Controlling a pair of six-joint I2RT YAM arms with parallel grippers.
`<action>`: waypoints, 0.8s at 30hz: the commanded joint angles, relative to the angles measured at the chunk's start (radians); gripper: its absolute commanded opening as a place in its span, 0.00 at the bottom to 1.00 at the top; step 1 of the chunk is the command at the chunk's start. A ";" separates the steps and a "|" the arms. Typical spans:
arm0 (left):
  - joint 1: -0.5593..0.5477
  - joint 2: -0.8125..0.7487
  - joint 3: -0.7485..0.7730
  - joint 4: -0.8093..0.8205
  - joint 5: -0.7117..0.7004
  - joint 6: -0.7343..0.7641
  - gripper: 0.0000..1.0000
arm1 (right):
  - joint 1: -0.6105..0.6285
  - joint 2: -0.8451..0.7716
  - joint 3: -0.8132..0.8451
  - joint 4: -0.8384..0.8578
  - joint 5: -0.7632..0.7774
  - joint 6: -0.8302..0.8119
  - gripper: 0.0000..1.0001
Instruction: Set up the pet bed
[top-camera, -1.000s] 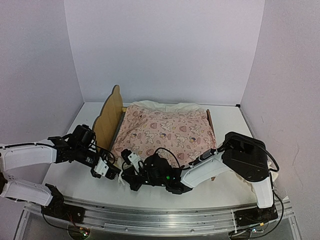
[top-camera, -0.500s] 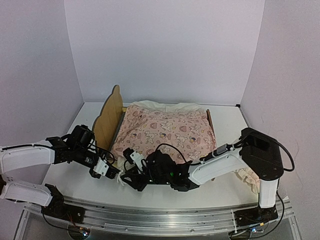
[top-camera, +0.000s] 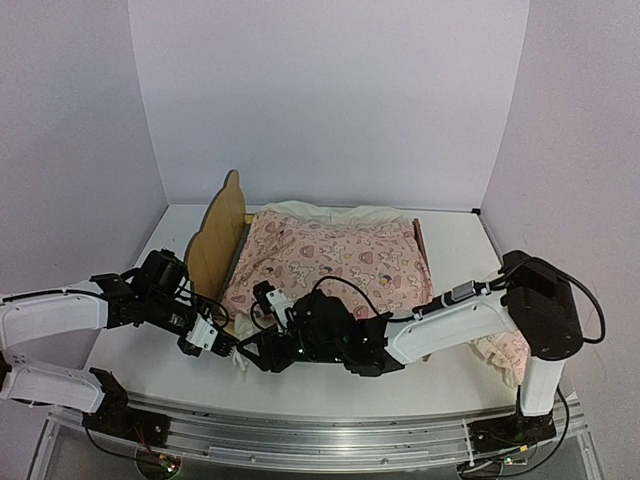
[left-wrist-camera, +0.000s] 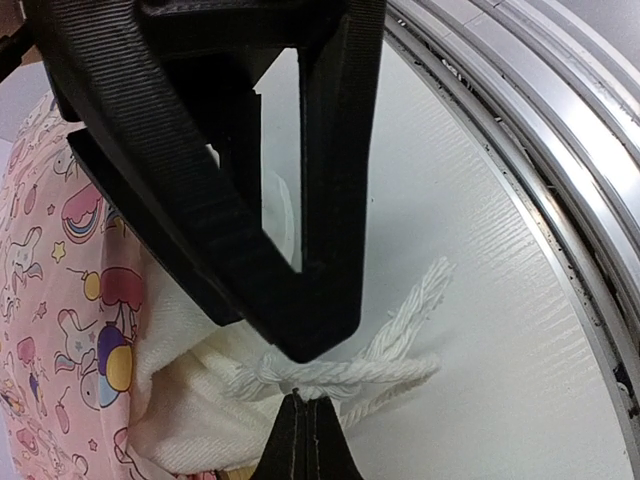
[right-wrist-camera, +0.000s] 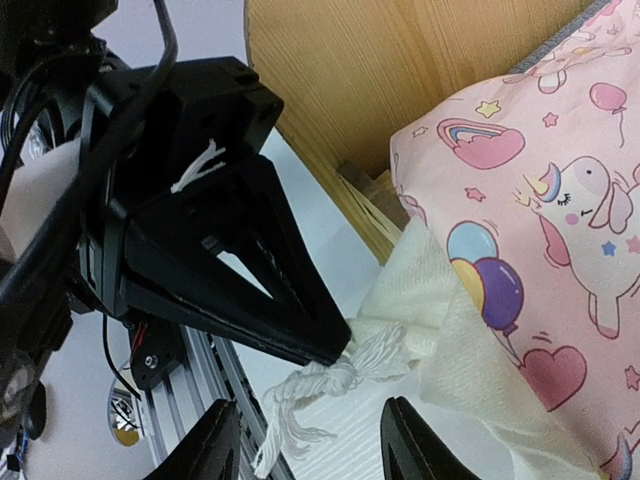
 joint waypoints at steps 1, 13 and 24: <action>-0.004 -0.016 0.000 -0.023 0.000 -0.008 0.00 | 0.003 0.032 0.044 0.053 0.005 0.065 0.47; -0.004 -0.021 0.001 -0.030 -0.004 -0.010 0.00 | -0.007 0.116 0.104 0.080 -0.018 0.098 0.16; 0.001 -0.060 -0.001 -0.168 -0.102 0.008 0.00 | -0.026 0.054 -0.049 0.101 0.002 0.119 0.00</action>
